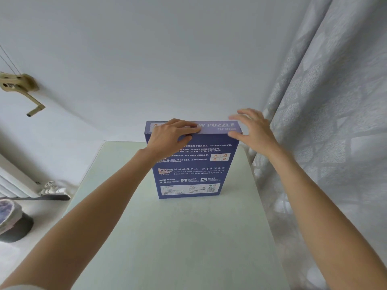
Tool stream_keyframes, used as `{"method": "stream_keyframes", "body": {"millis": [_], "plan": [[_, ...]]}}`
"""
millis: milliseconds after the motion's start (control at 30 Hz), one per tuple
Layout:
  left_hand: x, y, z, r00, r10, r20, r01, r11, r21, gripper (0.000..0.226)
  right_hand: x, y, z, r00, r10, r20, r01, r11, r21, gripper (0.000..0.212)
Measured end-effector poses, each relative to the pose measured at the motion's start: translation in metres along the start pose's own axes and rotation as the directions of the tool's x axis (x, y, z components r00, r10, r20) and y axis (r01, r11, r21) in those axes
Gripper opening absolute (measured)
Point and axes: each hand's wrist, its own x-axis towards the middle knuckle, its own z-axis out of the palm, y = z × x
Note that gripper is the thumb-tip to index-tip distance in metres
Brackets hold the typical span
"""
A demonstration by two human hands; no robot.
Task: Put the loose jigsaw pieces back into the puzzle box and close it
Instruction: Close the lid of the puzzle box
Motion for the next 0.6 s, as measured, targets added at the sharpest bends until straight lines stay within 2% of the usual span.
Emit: {"method": "stream_keyframes", "body": {"millis": [67,133,200,267,300,367,433,533,600], "plan": [[-0.004,-0.004,-0.007,0.996,-0.042,0.073,0.051,0.99,-0.133,0.034,0.008,-0.01,0.001,0.975,0.141,0.17,-0.184,0.943,0.278,0.071],[-0.008,-0.009,-0.017,0.99,-0.106,0.098,0.132,0.939,-0.319,0.04,0.011,-0.015,0.007,0.896,0.329,0.297,-0.426,0.825,0.37,0.065],[-0.013,-0.015,-0.022,0.975,-0.217,0.057,0.224,0.93,-0.29,0.046,0.005,-0.019,0.012,0.798,0.451,0.399,-0.591,0.717,0.37,0.058],[-0.024,-0.025,-0.024,0.92,-0.386,0.071,0.392,0.903,-0.173,0.057,-0.007,-0.019,0.015,0.783,0.456,0.423,-0.615,0.67,0.415,0.053],[-0.032,-0.027,-0.025,0.877,-0.466,0.117,0.48,0.858,-0.181,0.064,-0.013,-0.019,0.015,0.792,0.435,0.429,-0.604,0.661,0.445,0.052],[-0.047,-0.027,-0.024,0.821,-0.525,0.224,0.571,0.753,-0.328,0.072,-0.028,-0.02,0.012,0.805,0.394,0.444,-0.588,0.633,0.504,0.049],[-0.056,-0.021,-0.02,0.819,-0.521,0.239,0.569,0.69,-0.447,0.066,-0.038,-0.022,0.012,0.815,0.393,0.427,-0.578,0.611,0.541,0.043],[-0.063,-0.011,-0.02,0.822,-0.541,0.178,0.546,0.661,-0.515,0.055,-0.048,-0.028,0.016,0.833,0.448,0.323,-0.55,0.618,0.561,0.04],[-0.065,-0.007,-0.023,0.801,-0.562,0.205,0.565,0.596,-0.571,0.062,-0.052,-0.031,0.016,0.833,0.464,0.302,-0.548,0.614,0.568,0.041]]}}
